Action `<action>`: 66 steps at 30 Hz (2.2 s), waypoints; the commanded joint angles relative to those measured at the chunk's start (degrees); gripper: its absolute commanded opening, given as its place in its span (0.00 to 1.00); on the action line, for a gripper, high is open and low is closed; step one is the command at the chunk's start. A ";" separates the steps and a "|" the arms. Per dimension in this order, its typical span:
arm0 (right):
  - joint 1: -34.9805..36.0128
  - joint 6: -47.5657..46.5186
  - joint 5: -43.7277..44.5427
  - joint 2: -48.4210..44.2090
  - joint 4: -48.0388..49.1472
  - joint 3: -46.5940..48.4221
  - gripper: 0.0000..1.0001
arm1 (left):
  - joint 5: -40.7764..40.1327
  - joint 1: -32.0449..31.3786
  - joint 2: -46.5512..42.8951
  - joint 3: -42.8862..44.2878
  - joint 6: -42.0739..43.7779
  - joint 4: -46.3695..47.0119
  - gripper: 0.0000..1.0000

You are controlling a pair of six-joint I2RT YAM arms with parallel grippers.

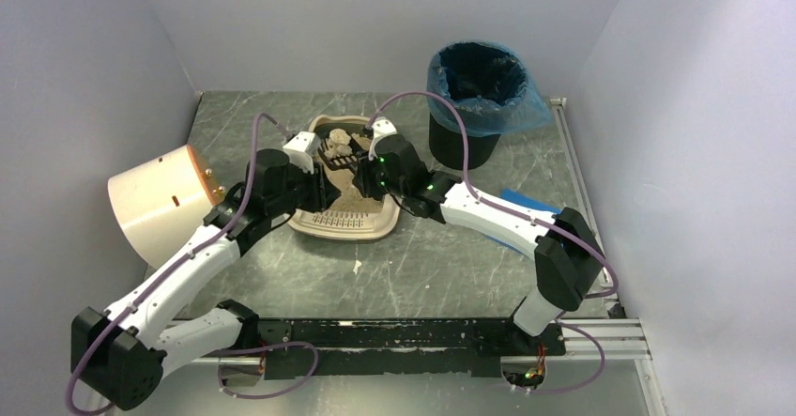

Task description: Clean the litter box

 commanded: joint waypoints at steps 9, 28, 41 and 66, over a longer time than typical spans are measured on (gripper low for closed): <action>-0.23 -0.53 -1.19 -3.71 2.70 -0.65 0.00 | 4.31 -1.14 3.47 1.97 -8.50 6.73 0.32; -0.14 -0.57 -3.21 -5.12 4.26 -2.46 0.00 | -0.84 -3.00 6.37 0.12 -10.34 9.80 0.29; -0.14 -1.23 -1.04 -6.13 4.68 -3.77 0.00 | -4.88 -4.34 8.59 1.84 -8.78 4.19 0.29; 2.18 -17.63 11.03 -7.06 -9.20 0.32 0.00 | -25.07 -4.43 -10.35 3.22 1.94 -5.55 0.64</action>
